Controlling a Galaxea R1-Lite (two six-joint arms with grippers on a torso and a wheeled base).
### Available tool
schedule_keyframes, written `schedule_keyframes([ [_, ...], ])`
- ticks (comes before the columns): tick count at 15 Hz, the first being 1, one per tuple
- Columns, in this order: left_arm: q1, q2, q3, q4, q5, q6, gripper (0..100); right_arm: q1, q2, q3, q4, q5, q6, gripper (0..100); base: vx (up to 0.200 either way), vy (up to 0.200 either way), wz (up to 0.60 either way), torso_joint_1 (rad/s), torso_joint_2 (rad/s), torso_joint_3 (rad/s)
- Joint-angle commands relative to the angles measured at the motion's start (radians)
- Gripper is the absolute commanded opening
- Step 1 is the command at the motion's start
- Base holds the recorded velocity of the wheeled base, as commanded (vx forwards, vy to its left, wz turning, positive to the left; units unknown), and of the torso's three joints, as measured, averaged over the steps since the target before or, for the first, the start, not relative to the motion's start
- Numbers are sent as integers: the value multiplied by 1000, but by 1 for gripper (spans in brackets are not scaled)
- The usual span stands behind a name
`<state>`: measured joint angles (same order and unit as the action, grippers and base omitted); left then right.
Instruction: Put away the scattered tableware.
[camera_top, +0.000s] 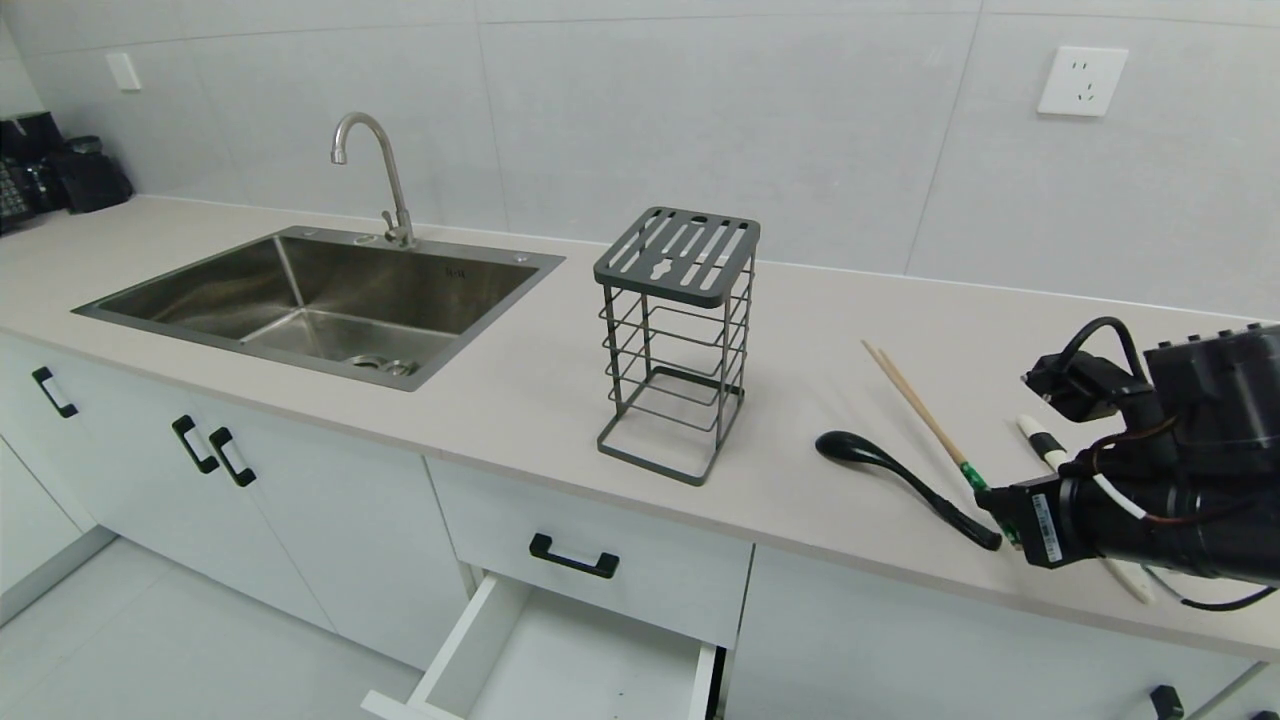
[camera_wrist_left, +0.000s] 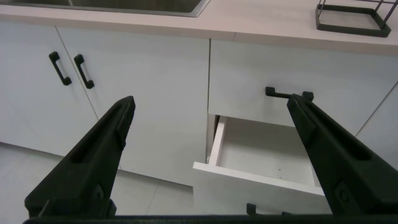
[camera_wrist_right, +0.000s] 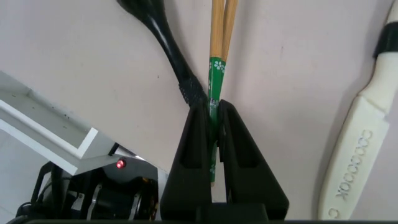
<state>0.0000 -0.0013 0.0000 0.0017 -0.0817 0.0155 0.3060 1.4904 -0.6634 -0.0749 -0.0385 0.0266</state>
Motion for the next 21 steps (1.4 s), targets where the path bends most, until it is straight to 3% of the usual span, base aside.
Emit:
schedule_keyframes([
  [1, 0, 1, 0, 0, 0, 0, 100, 15, -124, 5, 0, 9, -94, 0, 0, 0, 0, 0, 0, 0],
  [4, 0, 1, 0, 0, 0, 0, 100, 16, -197, -5, -2, 32, -185, 0, 0, 0, 0, 0, 0, 0],
  [8, 0, 1, 0, 0, 0, 0, 100, 38, -248, -22, -2, 147, -289, 0, 0, 0, 0, 0, 0, 0],
  [9, 0, 1, 0, 0, -1, 0, 100, 44, -279, -54, 0, 272, -347, 0, 0, 0, 0, 0, 0, 0],
  [14, 0, 1, 0, 0, 0, 0, 100, 120, -292, -90, 0, 358, -347, 0, 0, 0, 0, 0, 0, 0],
  [15, 0, 1, 0, 0, 0, 0, 100, 151, -294, -87, 0, 425, -352, 0, 0, 0, 0, 0, 0, 0],
  [21, 0, 1, 0, 0, 0, 0, 100, 450, -211, -42, -3, 425, -353, 0, 0, 0, 0, 0, 0, 0],
])
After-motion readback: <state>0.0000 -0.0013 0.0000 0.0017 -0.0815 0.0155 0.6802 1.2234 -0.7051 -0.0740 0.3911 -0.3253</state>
